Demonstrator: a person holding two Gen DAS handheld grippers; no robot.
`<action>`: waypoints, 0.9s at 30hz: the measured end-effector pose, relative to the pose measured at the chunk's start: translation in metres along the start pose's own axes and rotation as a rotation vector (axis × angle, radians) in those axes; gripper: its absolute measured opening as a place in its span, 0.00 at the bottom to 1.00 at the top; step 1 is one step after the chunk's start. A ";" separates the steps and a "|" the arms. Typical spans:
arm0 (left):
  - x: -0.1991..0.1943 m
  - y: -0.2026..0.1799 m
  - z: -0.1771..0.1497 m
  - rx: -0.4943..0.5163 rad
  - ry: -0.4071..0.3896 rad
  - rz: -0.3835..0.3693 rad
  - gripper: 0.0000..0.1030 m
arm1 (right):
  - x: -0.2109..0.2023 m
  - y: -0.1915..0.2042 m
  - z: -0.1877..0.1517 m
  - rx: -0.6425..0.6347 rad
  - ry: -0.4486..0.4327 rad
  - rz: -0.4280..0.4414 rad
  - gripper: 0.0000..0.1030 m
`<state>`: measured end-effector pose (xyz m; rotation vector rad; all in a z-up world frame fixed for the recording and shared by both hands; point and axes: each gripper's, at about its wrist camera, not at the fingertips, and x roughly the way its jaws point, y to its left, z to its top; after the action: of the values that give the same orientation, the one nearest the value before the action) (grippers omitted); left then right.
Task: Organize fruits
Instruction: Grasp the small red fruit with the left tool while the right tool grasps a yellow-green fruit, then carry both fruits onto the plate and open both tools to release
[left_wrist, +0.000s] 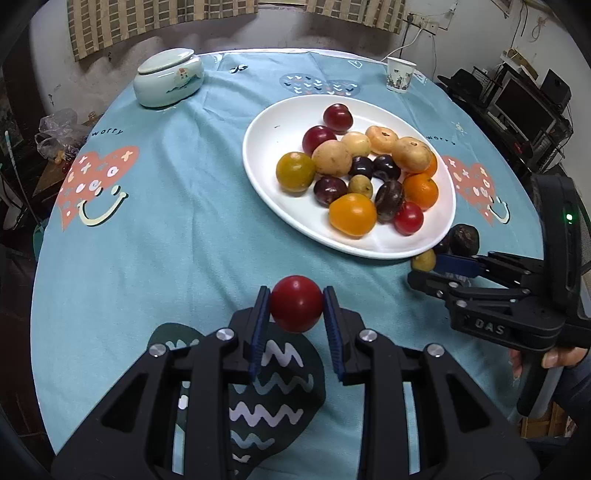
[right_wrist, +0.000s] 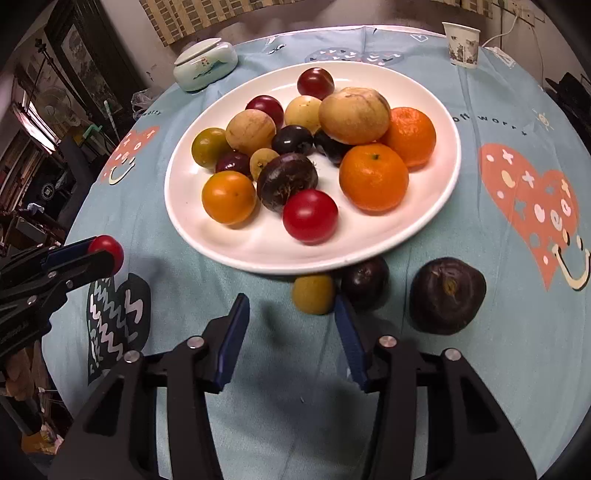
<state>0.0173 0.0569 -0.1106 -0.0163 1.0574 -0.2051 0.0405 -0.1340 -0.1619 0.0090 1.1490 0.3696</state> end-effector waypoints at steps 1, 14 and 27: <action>0.000 -0.001 0.000 0.002 0.001 -0.002 0.28 | 0.002 -0.001 0.001 -0.001 0.004 -0.010 0.35; -0.012 -0.017 0.001 0.047 -0.017 -0.024 0.29 | -0.022 -0.002 -0.016 -0.026 0.005 0.029 0.24; -0.020 -0.054 0.049 0.153 -0.096 -0.037 0.29 | -0.073 -0.012 0.019 -0.010 -0.144 0.071 0.24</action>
<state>0.0416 0.0038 -0.0629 0.0920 0.9440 -0.3153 0.0348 -0.1627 -0.0914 0.0667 1.0065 0.4305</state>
